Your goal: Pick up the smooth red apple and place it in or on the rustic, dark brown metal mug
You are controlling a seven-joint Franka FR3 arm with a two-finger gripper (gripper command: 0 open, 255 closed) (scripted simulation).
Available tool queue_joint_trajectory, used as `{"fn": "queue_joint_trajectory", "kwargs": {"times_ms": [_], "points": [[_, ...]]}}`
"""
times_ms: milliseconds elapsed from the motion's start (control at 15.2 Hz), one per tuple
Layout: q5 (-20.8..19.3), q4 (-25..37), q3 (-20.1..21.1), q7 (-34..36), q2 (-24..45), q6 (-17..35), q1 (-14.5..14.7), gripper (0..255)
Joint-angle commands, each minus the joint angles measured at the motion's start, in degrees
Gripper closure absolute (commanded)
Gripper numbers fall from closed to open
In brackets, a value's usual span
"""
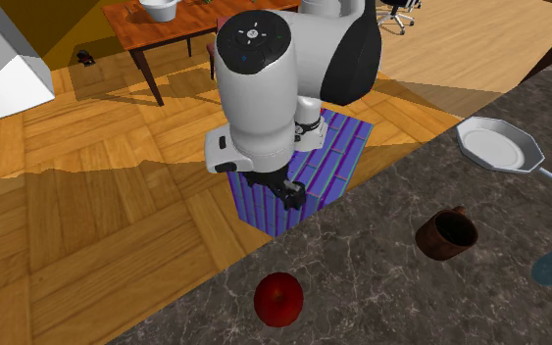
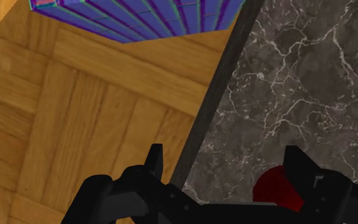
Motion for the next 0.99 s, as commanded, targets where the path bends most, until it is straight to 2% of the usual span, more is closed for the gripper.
{"fn": "queue_joint_trajectory", "kwargs": {"times_ms": [0, 462, 792, 924], "points": [[-0.02, 2.94, 0.58, 1.26, 3.8, 0.96, 0.44, 0], [-1.38, 18.83, 1.73, 5.14, 19.46, 1.11, 2.59, 0], [-2.64, 34.16, 1.89, 7.36, 31.88, -1.4, 5.0, 0], [-2.66, 33.97, 1.85, 7.42, 32.31, -0.76, 5.1, 0]]}}
